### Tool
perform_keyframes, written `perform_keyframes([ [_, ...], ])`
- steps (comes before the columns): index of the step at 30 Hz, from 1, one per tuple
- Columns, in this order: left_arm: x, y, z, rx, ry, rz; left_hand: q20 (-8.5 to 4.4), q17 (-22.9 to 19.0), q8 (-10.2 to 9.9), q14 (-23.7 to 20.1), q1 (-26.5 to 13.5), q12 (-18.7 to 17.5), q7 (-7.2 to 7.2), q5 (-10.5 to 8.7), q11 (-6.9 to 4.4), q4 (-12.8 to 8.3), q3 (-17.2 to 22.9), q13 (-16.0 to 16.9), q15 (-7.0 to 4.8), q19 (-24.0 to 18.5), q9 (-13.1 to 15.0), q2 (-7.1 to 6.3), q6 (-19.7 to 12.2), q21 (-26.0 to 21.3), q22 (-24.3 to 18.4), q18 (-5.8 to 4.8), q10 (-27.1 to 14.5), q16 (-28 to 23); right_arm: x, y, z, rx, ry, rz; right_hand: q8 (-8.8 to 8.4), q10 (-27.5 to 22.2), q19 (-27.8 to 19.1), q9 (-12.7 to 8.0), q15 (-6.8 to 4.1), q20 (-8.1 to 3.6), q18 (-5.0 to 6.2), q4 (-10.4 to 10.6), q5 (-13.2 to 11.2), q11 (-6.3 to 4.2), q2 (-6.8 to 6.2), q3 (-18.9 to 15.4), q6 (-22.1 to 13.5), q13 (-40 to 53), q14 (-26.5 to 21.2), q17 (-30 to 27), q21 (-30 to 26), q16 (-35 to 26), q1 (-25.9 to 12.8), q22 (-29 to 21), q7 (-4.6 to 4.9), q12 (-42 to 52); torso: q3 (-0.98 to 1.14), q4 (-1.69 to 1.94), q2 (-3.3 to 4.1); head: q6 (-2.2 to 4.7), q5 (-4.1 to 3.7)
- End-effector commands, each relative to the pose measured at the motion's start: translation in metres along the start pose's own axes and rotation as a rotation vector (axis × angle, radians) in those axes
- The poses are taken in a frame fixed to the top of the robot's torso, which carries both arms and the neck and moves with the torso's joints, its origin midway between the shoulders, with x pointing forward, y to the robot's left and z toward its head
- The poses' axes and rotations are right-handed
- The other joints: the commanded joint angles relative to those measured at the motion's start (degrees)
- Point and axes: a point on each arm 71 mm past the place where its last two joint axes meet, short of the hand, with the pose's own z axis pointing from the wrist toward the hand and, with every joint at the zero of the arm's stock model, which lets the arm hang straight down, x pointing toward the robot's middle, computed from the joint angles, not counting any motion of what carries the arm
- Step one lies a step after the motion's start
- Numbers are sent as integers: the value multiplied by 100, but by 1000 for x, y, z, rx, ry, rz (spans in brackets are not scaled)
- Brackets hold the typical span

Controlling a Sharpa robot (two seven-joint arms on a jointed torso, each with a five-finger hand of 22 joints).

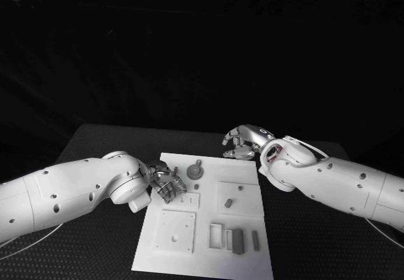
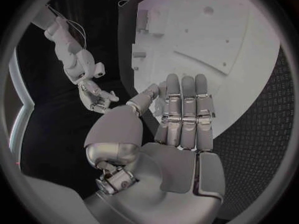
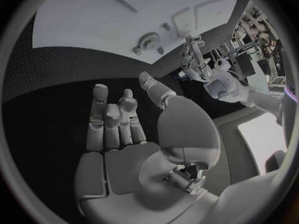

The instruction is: Assemble the parts on the task board

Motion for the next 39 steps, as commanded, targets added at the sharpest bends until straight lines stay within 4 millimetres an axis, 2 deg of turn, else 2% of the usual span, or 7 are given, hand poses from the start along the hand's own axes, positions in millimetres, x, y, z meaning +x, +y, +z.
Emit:
perform_keyframes([
  [1,1,3,1,-82,10,73,-10,23,36,-21,-19,81,-236,20,-33,-3,18,66,-44,37,448,54,217,29,40,-42,-39,65,-2,-1,1,2,-6,13,10,-19,-31,2,3,17,34,-38,0,-12,11,13,-31,-9,-6,-7,-36,-26,62,62,70,-28,-4,10,1,-36,-14],
  [8,2,1,2,-77,-4,103,-86,155,216,-52,-80,730,-273,23,-108,53,-5,557,-129,119,1031,113,83,231,359,-18,-189,576,-4,-4,3,9,-10,14,12,-19,-31,3,2,17,34,-42,0,-13,16,14,-27,-10,-6,-8,-36,-26,65,63,70,-28,-11,12,-4,-67,-15],
  [10,2,0,2,-74,-13,115,-138,211,286,-66,-102,1087,-301,21,-145,85,-8,814,-188,151,1297,120,28,360,543,-13,-286,858,-4,-3,3,8,-8,14,13,-19,-31,3,1,17,34,-44,0,-13,18,14,-26,-11,-6,-8,-37,-26,67,63,69,-28,-11,12,-3,-76,-14],
  [15,4,-5,3,-67,-38,186,-363,474,236,201,-63,2232,-369,32,-290,51,-7,1611,-506,575,1616,160,-57,873,1021,59,-195,1760,-4,-2,3,7,-6,15,15,-18,-32,4,0,18,34,-51,0,-15,26,15,-22,-12,-5,-9,-37,-26,73,65,68,-27,-13,8,0,-96,-18],
  [20,6,-8,3,-59,-58,227,-528,470,104,237,-58,2909,-405,34,-292,39,79,2140,-710,715,1840,103,8,1201,1393,66,-473,2410,-4,-2,3,6,-3,15,16,-18,-32,4,-1,19,34,-55,0,-15,31,15,-19,-13,-5,-9,-38,-26,75,65,67,-27,-17,12,-3,-115,-20],
  [28,10,-11,3,-59,-60,313,-734,344,-81,467,-45,3304,-436,22,-322,24,105,2470,-915,1100,2065,109,98,1583,1727,109,-619,3187,-3,0,4,3,3,17,17,-18,-32,4,-1,19,34,-58,0,-16,35,14,-18,-13,-5,-9,-38,-26,75,66,67,-27,-12,3,-1,-126,-21],
  [39,14,-14,3,-70,-37,354,-795,193,-194,502,-65,3384,-454,35,-343,34,135,2552,-944,1196,2160,110,164,1670,1831,110,-642,3446,-2,0,4,4,10,17,17,-18,-33,4,-2,20,34,-65,0,-17,47,15,-17,-15,-5,-10,-39,-27,79,67,66,-27,-10,10,-4,-164,-43],
])
